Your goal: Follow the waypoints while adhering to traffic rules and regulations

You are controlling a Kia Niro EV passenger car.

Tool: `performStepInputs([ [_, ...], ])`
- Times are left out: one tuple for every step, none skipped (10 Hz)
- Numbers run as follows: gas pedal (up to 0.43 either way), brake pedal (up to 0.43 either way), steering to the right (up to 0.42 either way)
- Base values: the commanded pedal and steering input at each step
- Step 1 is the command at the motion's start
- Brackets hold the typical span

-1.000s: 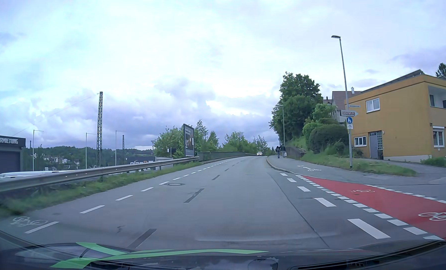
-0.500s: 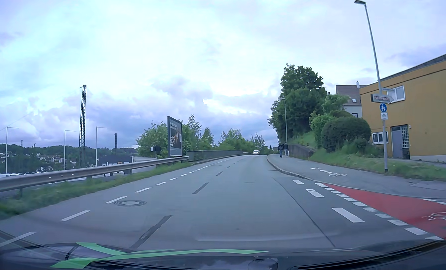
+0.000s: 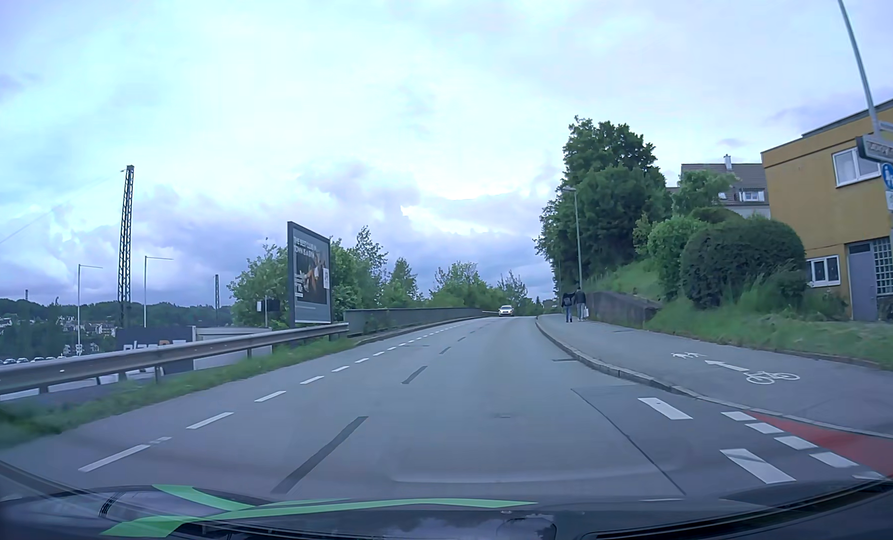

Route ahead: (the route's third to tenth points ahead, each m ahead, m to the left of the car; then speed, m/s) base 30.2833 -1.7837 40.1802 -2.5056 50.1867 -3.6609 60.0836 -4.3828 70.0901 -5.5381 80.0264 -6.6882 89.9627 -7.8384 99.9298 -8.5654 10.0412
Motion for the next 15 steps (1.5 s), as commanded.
performStepInputs([
  [0.098, 0.000, 0.004],
  [0.098, 0.000, 0.005],
  [0.098, 0.000, 0.005],
  [0.098, 0.000, 0.005],
  [0.098, 0.000, 0.006],
  [0.098, 0.000, 0.006],
  [0.098, 0.000, 0.007],
  [0.098, 0.000, 0.007],
  [0.098, 0.000, 0.008],
  [0.098, 0.000, 0.008],
  [0.098, 0.000, 0.008],
  [0.098, 0.000, 0.008],
  [0.098, 0.000, 0.008],
  [0.098, 0.000, 0.008],
  [0.098, 0.000, 0.008],
])
